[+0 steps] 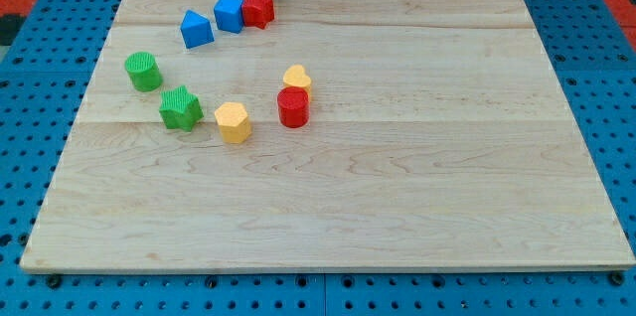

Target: Push the red star towards the centre

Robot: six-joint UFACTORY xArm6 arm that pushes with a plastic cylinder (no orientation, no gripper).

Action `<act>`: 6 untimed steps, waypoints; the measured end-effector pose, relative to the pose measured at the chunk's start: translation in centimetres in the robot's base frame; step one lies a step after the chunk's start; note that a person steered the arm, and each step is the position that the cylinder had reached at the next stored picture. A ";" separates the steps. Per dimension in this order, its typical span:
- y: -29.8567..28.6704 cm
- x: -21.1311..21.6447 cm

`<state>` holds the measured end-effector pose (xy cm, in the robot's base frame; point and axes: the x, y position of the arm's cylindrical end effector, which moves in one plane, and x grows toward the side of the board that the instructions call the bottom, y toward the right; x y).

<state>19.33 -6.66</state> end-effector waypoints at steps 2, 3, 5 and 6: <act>1.0 0.6; 5.0 0.6; -4.6 0.1; -0.6 2.8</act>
<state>22.16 -7.30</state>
